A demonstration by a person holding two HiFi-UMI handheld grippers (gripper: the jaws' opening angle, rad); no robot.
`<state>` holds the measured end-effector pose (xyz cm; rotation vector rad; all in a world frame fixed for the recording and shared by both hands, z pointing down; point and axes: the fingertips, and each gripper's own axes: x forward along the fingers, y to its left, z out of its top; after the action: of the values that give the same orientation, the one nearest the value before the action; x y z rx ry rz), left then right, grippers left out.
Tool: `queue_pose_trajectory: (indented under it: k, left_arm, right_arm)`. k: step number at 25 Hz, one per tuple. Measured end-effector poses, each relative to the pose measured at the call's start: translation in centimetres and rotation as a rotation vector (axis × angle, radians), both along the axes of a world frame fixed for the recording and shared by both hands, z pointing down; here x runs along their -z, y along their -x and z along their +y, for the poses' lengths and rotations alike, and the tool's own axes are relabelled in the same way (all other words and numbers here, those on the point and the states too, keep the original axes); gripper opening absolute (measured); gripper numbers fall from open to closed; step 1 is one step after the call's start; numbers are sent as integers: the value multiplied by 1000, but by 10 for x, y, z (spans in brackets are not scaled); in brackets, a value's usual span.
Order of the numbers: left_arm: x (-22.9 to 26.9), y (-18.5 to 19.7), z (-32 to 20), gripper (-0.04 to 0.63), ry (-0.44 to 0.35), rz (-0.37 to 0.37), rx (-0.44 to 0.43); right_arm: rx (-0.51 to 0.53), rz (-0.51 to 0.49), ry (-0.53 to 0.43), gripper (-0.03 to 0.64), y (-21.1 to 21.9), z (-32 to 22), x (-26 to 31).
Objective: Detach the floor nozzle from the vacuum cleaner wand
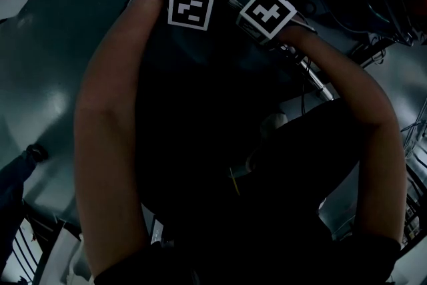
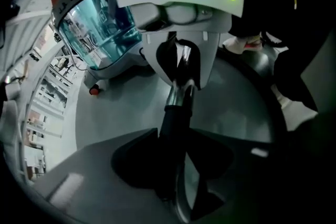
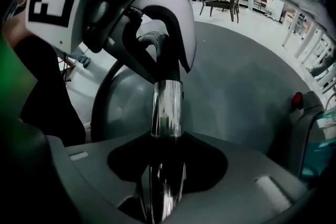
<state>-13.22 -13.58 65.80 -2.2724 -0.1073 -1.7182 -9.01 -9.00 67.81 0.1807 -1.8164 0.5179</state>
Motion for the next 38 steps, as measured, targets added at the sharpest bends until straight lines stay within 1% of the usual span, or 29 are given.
queue_pose_trajectory:
  k: [2, 3, 5, 7, 9, 10, 12, 16, 17, 20, 21, 22, 25, 26, 31, 33, 34, 36, 37, 38]
  left_arm:
    - [1, 2, -3, 167, -22, -21, 7]
    - [0, 3, -3, 167, -13, -16, 13]
    - [-1, 4, -2, 173, 31, 16, 25]
    - [-1, 2, -2, 176, 54, 37, 24]
    - [-1, 2, -2, 174, 37, 20, 19]
    - [-1, 2, -3, 172, 21, 7, 17]
    - [-1, 4, -4, 172, 13, 3, 18]
    - [1, 7, -3, 178, 55, 47, 34]
    - [0, 7, -3, 178, 52, 44, 32]
    - [-2, 8, -4, 169, 15, -7, 17]
    - [-2, 9, -3, 167, 10, -13, 15]
    - [-2, 10, -4, 169, 12, -3, 20]
    - [3, 17, -10, 176, 27, 67, 57]
    - [5, 19, -12, 176, 28, 80, 65]
    - [10, 27, -12, 176, 46, 105, 93]
    - [10, 32, -11, 167, 40, 91, 108]
    - [10, 34, -10, 163, 29, 65, 103]
    - [8, 34, -5, 155, -6, -13, 53]
    - [7, 32, -3, 147, -38, -42, 14]
    - [7, 30, -3, 144, -78, -51, -23]
  right_arm:
    - [-2, -18, -14, 158, 2, -5, 1]
    - [-7, -25, -24, 158, 4, -5, 2]
    - [-21, -24, -33, 156, 6, -1, 3]
    - [-35, 1, -18, 156, 0, 1, 2]
    - [-38, 3, 16, 157, -3, 1, 1]
    - [-33, -1, 17, 158, -3, -1, 0]
    - [-23, -5, -13, 158, -1, -4, 0]
    - [-24, -7, -39, 156, 2, -1, 3]
    - [-20, -7, -35, 156, 2, -1, 3]
    - [6, -29, -11, 158, 5, -1, -1]
    - [10, -34, -10, 158, 5, 0, -2]
    - [8, -37, -15, 158, 6, 0, -1]
    - [-5, -42, -53, 158, 7, -7, 5]
    - [-4, -43, -66, 158, 7, -10, 7]
    - [10, -45, -70, 158, 11, -7, 12]
    - [19, -39, -67, 158, 12, -6, 12]
    - [26, -39, -61, 158, 13, -5, 12]
    - [40, -46, -35, 158, 13, 2, 12]
    - [44, -46, -24, 158, 11, 5, 12]
    - [44, -43, -18, 158, 7, 7, 12]
